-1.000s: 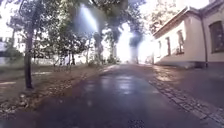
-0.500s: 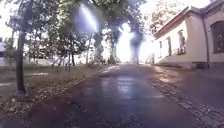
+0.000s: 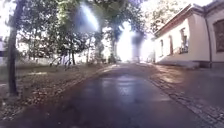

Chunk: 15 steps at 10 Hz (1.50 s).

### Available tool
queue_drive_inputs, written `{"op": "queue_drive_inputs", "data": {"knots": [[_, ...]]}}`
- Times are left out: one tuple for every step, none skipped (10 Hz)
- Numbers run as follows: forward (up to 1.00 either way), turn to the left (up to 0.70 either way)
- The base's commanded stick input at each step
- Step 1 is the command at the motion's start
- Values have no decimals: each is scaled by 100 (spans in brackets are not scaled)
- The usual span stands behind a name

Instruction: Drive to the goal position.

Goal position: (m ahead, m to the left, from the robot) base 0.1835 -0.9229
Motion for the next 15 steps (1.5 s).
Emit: {"op": "queue_drive_inputs", "data": {"knots": [[50,0],[50,0],[50,0],[50,0],[50,0],[50,0],[50,0],[50,0],[50,0],[50,0],[50,0],[50,0],[50,0],[50,0],[50,0]]}}
